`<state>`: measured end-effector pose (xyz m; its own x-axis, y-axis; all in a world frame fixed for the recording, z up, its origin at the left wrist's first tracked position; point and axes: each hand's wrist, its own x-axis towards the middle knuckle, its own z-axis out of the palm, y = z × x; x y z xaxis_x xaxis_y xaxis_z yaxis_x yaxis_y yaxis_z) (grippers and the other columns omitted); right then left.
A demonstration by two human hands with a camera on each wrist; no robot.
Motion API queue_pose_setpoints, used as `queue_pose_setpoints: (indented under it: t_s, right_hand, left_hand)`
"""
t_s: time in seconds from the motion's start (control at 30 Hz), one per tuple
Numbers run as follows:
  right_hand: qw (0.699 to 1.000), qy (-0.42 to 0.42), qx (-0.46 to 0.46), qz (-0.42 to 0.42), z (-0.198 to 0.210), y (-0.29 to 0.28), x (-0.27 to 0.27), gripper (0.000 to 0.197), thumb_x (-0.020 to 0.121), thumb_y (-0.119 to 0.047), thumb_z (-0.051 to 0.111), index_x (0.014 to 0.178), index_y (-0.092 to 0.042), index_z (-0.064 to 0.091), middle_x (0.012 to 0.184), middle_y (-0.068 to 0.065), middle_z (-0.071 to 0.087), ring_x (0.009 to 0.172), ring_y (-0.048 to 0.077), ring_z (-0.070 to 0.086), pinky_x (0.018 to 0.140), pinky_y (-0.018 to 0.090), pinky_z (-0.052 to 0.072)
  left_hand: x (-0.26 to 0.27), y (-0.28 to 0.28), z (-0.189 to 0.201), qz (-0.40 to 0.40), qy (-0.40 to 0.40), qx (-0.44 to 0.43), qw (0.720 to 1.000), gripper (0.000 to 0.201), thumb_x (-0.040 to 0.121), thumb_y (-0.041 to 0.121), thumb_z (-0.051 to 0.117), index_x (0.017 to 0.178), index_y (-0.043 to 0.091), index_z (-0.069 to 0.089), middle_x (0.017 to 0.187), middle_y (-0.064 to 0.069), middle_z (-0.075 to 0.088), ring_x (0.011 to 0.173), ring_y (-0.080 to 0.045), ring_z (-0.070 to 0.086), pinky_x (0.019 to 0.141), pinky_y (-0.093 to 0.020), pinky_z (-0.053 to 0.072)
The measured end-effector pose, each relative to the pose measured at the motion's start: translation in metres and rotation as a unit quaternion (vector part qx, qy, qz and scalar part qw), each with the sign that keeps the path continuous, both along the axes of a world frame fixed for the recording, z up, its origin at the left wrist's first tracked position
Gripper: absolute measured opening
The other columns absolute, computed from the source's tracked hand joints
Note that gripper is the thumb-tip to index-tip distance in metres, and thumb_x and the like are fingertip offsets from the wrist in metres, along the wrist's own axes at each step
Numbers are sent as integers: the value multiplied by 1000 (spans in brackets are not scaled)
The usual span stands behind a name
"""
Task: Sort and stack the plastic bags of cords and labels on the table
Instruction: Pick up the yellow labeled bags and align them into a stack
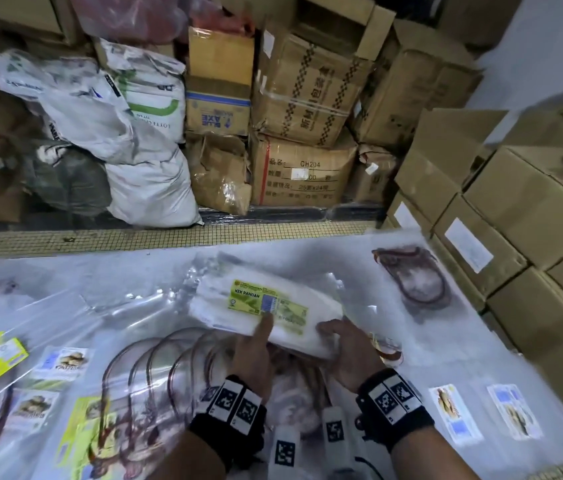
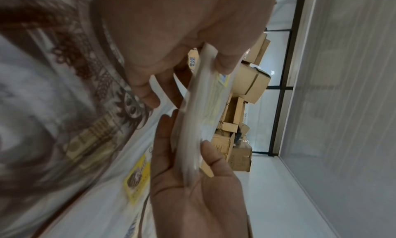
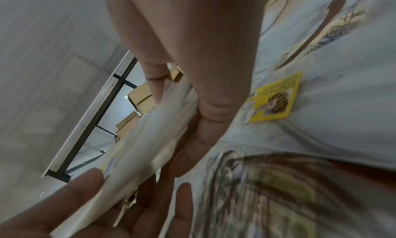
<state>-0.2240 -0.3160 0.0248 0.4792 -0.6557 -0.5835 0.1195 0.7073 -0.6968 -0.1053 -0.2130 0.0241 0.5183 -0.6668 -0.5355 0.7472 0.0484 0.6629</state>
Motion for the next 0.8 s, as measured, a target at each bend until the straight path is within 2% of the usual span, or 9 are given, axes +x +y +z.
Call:
queue_pose_setpoints:
  t_s: [0.1, 0.2, 0.27, 0.33, 0.4, 0.47, 0.53, 0.67, 0.8]
  right_hand:
    - [1000, 8, -5, 10, -3, -13, -3, 22, 83, 3, 57, 104, -4, 61, 105, 23, 70, 92, 38, 70, 81, 47, 59]
    - [998, 34, -46, 22, 1, -27, -5, 35, 85, 6, 57, 120, 0, 60, 118, 24, 67, 104, 38, 66, 89, 50, 57]
    - [996, 39, -69, 33, 6, -38, -8, 37, 91, 12, 47, 122, -3, 58, 115, 19, 69, 92, 29, 69, 65, 37, 61]
    - [992, 61, -105, 37, 12, -52, -14, 36, 92, 14, 47, 123, 0, 57, 114, 18, 68, 88, 24, 70, 59, 29, 58]
    - [987, 81, -135, 35, 11, -69, -20, 30, 91, 12, 50, 120, 4, 55, 113, 20, 66, 92, 27, 68, 63, 30, 58]
    - [982, 97, -154, 48, 9, -87, -25, 21, 92, 10, 51, 111, 3, 54, 116, 25, 64, 100, 33, 67, 69, 33, 57]
    - [978, 118, -160, 60, 9, -105, -26, 17, 93, 6, 51, 108, -2, 53, 116, 27, 63, 102, 36, 66, 72, 37, 56]
    - [954, 205, -210, 67, 10, -143, -18, 19, 89, 1, 56, 107, -5, 55, 115, 24, 60, 97, 32, 61, 83, 43, 53]
    - [911, 292, -271, 103, -7, -195, -6, 86, 57, -33, 68, 138, -11, 48, 133, 12, 56, 118, 32, 56, 103, 52, 47]
  left_hand:
    - [-9, -9, -2, -10, -13, -10, 1000, 58, 77, 38, 74, 123, 5, 63, 117, -19, 69, 110, -37, 64, 100, -60, 45]
    - [-6, -12, -2, -22, -4, -16, 1000, 60, 73, 38, 79, 122, 6, 65, 121, -23, 66, 114, -38, 62, 103, -62, 42]
    - [9, -11, -2, -30, 16, -32, 999, 58, 81, 38, 74, 126, 4, 62, 126, -25, 62, 118, -41, 60, 107, -60, 39]
    - [30, -8, -1, -27, 42, -40, 998, 55, 86, 32, 66, 132, 3, 57, 127, -28, 60, 116, -46, 59, 105, -62, 39]
    - [57, -10, -4, 0, 22, -55, 998, 44, 89, 17, 62, 132, 15, 55, 125, -27, 59, 104, -47, 64, 94, -65, 46]
    - [74, -16, -3, 12, -73, -6, 997, 36, 86, 2, 61, 117, 22, 61, 121, -30, 59, 79, -34, 67, 75, -50, 54]
    - [79, -26, -1, -25, -161, 48, 985, 35, 82, -6, 63, 107, 18, 64, 109, -33, 59, 59, -24, 60, 59, -35, 47]
    - [82, -54, 4, -72, -242, 130, 959, 41, 83, -2, 65, 119, 16, 59, 85, -12, 64, 60, -20, 58, 57, -30, 50]
    - [89, -96, 7, -92, -304, 170, 933, 37, 81, -2, 64, 114, 14, 58, 105, -19, 66, 63, -18, 58, 50, -24, 47]
